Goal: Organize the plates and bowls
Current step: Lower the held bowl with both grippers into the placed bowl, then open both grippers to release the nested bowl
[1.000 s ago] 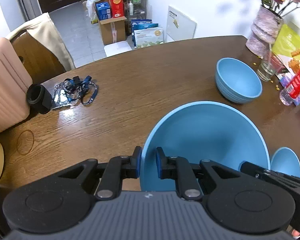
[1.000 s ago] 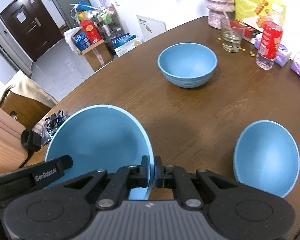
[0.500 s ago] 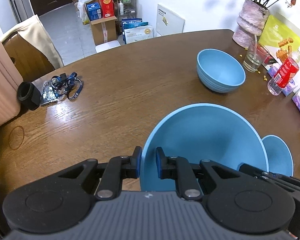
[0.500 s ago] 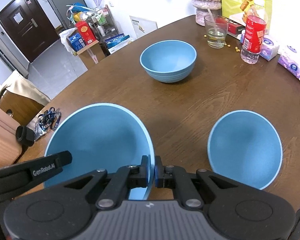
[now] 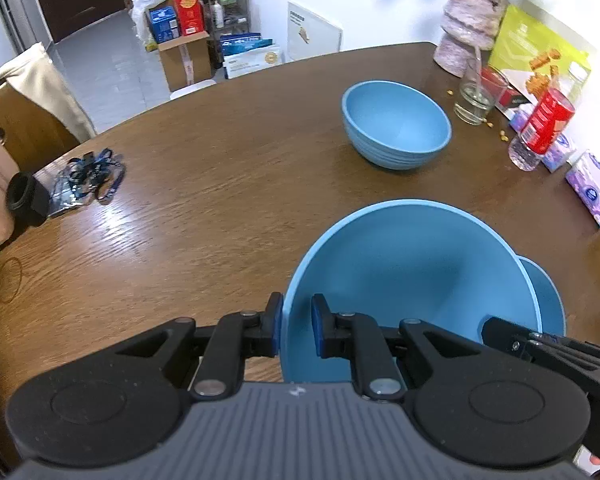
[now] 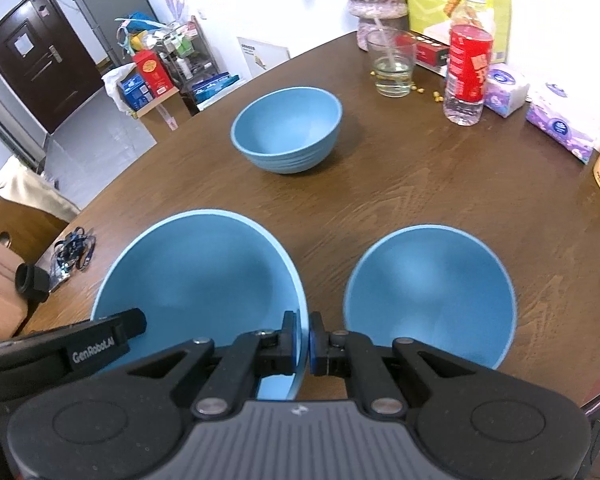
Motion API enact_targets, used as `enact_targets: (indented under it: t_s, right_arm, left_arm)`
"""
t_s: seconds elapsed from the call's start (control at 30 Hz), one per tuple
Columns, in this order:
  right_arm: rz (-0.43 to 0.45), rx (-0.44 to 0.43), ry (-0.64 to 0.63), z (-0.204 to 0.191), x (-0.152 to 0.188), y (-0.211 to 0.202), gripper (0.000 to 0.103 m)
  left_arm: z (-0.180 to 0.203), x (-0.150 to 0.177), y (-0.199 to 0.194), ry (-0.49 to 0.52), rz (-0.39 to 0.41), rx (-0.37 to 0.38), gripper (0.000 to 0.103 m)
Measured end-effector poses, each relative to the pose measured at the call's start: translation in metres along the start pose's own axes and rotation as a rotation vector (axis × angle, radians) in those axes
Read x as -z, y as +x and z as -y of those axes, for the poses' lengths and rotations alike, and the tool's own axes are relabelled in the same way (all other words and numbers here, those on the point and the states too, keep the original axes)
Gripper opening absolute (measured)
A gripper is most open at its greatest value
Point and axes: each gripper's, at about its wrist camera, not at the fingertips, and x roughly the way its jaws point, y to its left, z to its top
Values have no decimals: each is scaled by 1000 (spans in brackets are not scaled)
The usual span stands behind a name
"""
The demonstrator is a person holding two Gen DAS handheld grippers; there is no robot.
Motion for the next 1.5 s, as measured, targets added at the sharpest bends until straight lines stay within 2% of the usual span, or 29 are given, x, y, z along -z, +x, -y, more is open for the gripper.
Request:
enact_targets:
  t_s: [0.83, 1.13, 1.5]
  right_arm:
    - [-16, 75, 113, 108, -15, 13, 6]
    - [-17, 91, 97, 131, -16, 20, 6]
    - [-15, 123, -7, 138, -14, 31, 6]
  left_arm:
    - [113, -1, 37, 111, -43, 58, 16]
    - [141, 3, 49, 133, -43, 50, 16]
    - [154, 13, 57, 147, -39, 25, 16]
